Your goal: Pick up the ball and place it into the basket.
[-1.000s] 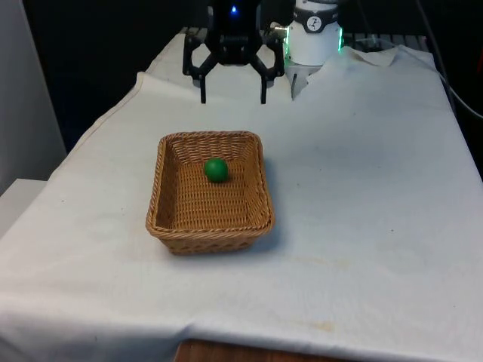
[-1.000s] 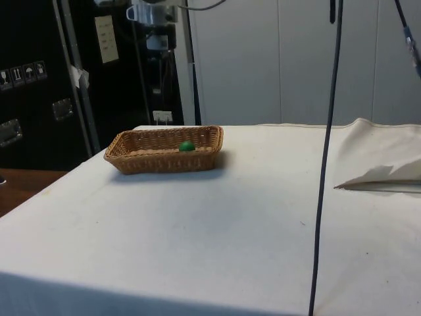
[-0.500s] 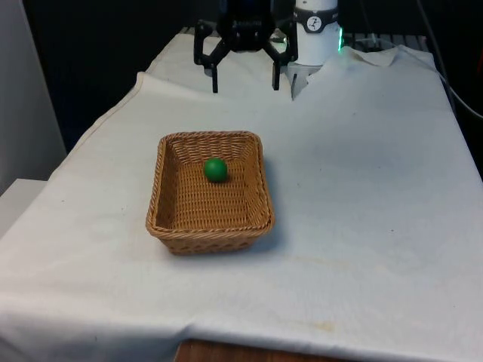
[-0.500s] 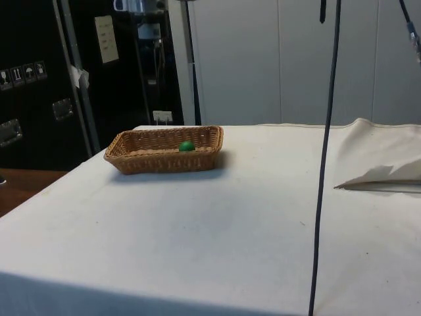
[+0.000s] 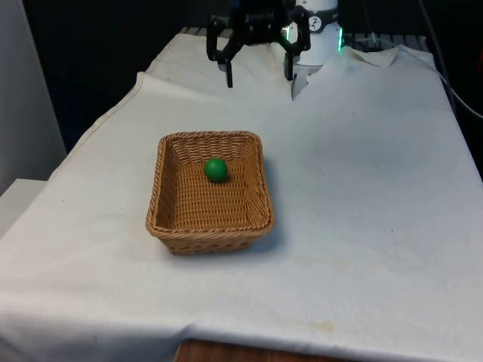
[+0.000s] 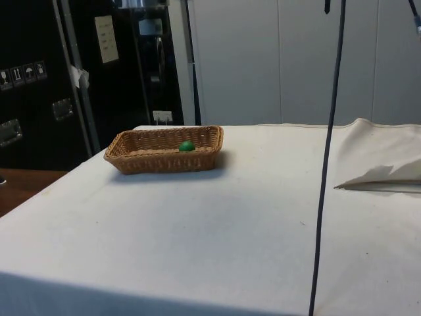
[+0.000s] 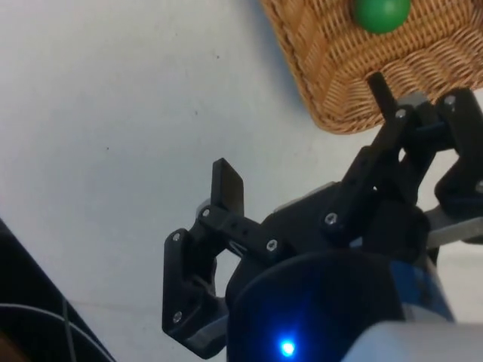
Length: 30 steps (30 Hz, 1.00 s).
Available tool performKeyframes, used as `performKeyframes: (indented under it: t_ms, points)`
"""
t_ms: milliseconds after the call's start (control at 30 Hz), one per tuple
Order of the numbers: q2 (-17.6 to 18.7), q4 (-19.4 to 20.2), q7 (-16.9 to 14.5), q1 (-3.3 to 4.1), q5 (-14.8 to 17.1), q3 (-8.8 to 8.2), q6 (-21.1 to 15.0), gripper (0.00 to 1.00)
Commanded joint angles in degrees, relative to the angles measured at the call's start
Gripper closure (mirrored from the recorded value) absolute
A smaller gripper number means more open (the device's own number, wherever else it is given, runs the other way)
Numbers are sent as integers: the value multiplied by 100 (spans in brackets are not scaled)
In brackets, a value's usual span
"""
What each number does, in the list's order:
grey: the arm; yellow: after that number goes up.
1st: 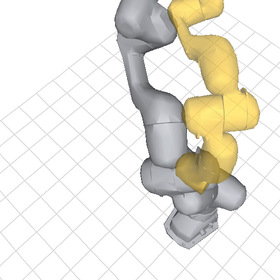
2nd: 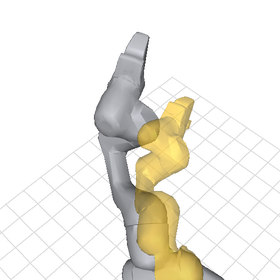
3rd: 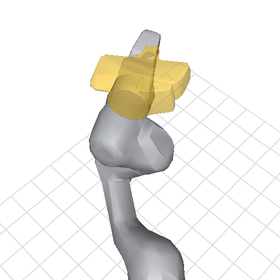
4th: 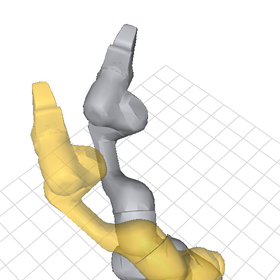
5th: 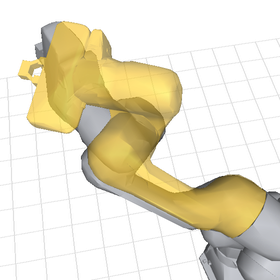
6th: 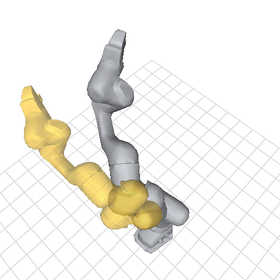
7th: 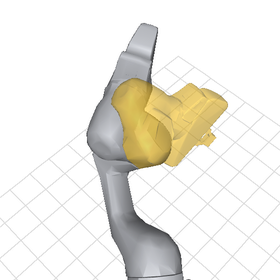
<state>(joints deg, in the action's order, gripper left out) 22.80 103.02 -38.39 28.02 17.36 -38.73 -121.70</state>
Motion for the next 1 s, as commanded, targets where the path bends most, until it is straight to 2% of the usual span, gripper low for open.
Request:
performKeyframes:
  t_ms: [0, 100, 200, 367, 400, 433, 533, 700, 733, 767, 967]
  points:
    - [-69, 74, -40, 29, -29, 6, -6, 0]
    - [-57, 69, -69, 0, 0, 29, 11, 0]
    - [-92, 132, -218, 11, -6, 63, -23, 0]
    - [-195, 275, -229, 86, -132, 80, -69, 0]
    - [-120, 183, -269, 17, -40, 126, 11, 0]
    - [-218, 304, -212, 97, -172, 86, -80, 0]
    - [-344, 435, -109, 132, -367, 103, -103, 0]
    - [-493, 613, 74, 149, -670, 160, -143, 0]
    - [-430, 504, 17, 69, -579, 229, -23, 0]
    - [-521, 647, 115, 149, -733, 178, -155, 0]
    - [-693, 974, 372, 132, -1106, 258, -304, 0]
